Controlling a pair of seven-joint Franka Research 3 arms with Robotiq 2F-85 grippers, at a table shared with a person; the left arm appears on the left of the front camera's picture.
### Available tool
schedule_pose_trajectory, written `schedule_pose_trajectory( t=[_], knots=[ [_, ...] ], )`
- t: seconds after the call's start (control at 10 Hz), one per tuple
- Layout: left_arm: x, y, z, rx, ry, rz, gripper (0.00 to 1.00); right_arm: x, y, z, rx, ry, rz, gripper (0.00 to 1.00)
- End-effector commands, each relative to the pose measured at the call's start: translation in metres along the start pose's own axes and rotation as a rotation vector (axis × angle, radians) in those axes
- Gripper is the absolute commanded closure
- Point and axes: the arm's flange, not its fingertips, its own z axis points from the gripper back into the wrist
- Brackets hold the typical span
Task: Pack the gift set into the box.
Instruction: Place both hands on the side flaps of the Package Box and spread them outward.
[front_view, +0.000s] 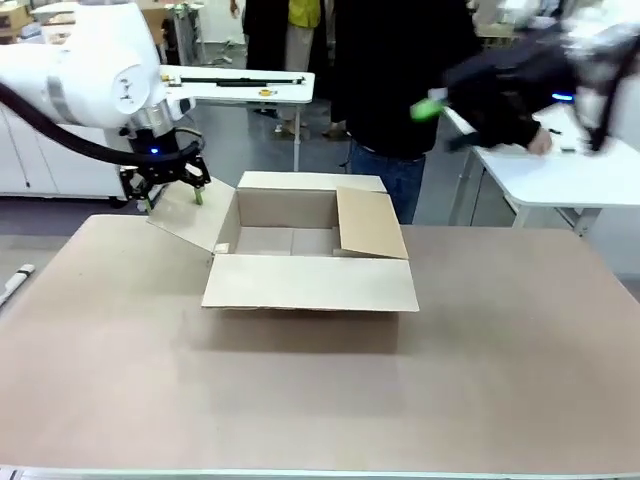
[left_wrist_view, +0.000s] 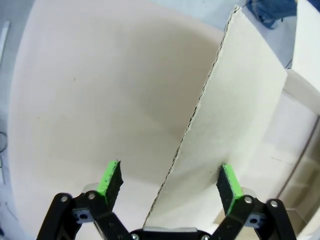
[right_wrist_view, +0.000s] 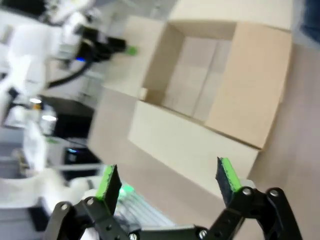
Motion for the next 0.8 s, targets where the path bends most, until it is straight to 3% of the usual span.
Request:
schedule_pose_trajectory(
  t=[0.0,0.2,0.3,0.4,0.5,0.6,0.7],
  knots=[
    [0.001,-0.001,0.002,0.018,-0.005,0.014,0.00,0.034,0.002,-0.040,-0.293,0.154,0.119,0.00],
    [0.001,-0.001,0.002,0.018,-0.005,0.014,0.00,0.024,0.011,-0.087,-0.461,0.101,0.266,0.00],
    [0.001,-0.001,0.002,0.018,-0.005,0.014,0.00,0.020,0.014,-0.062,-0.235,0.123,0.163,0.00],
    [0.001,-0.001,0.002,0.018,-0.005,0.014,0.00,0.020,0.014,-0.062,-0.235,0.123,0.163,0.00],
    [0.001,-0.001,0.002,0.018,-0.005,0.014,0.00,0.020,0.013,-0.089,-0.337,0.147,0.251,0.00],
    [0.001,-0.001,0.002,0.018,-0.005,0.014,0.00,0.020,0.016,-0.080,-0.622,0.194,-0.071,0.00],
    [0.001,-0.001,0.002,0.018,-0.005,0.014,0.00,0.042,0.032,-0.113,-0.818,0.200,-0.208,0.00]
  ],
)
